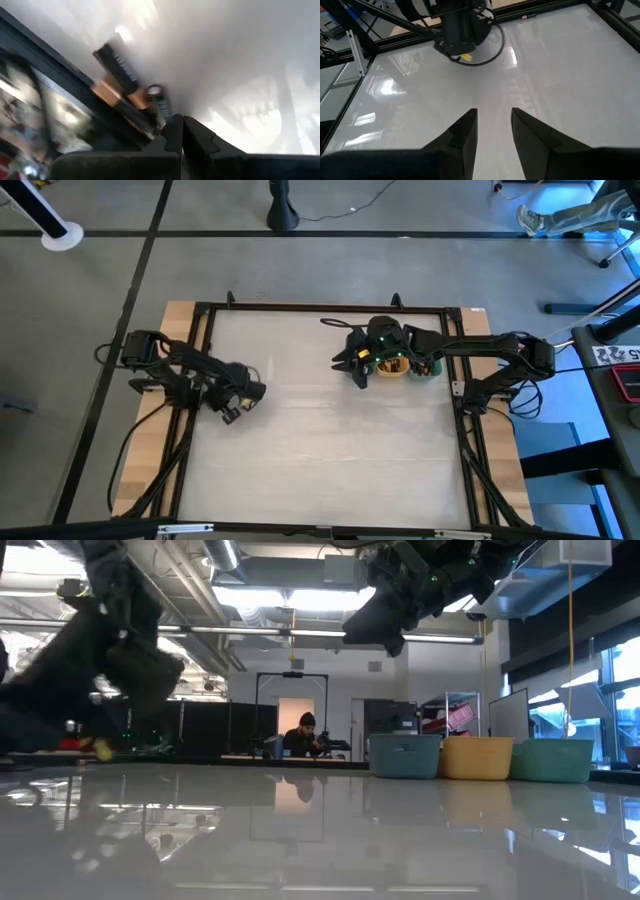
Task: Sort batteries
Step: Put the black into the yellow bin
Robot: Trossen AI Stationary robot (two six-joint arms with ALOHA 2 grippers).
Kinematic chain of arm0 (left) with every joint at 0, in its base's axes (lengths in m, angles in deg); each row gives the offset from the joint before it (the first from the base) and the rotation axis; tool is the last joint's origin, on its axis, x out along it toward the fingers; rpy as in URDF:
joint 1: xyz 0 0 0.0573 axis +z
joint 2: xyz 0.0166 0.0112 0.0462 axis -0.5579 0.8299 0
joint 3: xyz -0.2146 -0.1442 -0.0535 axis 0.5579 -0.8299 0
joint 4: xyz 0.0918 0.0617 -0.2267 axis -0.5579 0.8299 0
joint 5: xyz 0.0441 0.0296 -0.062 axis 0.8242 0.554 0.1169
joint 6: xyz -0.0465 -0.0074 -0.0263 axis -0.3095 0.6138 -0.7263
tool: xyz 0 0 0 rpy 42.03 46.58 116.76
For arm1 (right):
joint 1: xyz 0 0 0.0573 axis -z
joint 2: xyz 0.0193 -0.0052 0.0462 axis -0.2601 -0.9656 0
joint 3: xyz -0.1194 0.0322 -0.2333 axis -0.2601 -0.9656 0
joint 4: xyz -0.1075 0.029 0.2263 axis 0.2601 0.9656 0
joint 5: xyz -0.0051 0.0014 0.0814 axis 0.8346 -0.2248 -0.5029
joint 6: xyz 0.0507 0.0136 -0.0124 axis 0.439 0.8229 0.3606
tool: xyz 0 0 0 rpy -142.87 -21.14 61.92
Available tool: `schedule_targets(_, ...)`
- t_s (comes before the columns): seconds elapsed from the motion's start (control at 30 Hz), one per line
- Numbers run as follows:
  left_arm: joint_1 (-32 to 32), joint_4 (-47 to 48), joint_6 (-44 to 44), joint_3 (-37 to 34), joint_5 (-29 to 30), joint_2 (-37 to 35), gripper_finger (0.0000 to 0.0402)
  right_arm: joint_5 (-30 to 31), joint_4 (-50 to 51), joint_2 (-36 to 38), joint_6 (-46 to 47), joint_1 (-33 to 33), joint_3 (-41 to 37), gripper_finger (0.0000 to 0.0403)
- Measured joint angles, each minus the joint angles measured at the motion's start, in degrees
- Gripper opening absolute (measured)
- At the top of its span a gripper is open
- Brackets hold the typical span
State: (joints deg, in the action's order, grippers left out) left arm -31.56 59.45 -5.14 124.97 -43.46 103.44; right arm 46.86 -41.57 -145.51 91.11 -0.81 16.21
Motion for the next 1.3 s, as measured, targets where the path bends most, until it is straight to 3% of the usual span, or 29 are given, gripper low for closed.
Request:
schedule_targets(0.13,1.3,-1.0,2.0,3.8,4.9,-1.3,0.0000,0.0,-0.1,0.0,-0.1,0.0,0.0,0.0122)
schedule_targets(0.4,0.4,4.8,4.5,14.0,3.2,-6.2,0.0000,0.0,0.0,0.0,-0.1,0.0,0.0,0.0122)
schedule_targets(0.57,-0.3,10.4,3.9,9.5,-4.1,-7.1,0.0000,0.2,-0.1,0.0,-1.0,0.0,0.0,0.0122)
schedule_targets(0.7,-0.1,9.6,3.6,4.5,-7.1,-6.9,0.0000,2.7,-0.1,0.0,-3.0,0.0,0.0,0.0122)
schedule_targets(1.03,-1.4,8.8,3.1,4.7,-6.9,-6.5,0.0000,3.5,0.5,0.0,-4.7,0.0,0.0,0.0122)
schedule_targets(1.3,-3.5,-0.3,15.7,7.7,-3.7,-6.1,0.0000,4.0,-0.6,0.0,-7.5,0.0,0.0,0.0122)
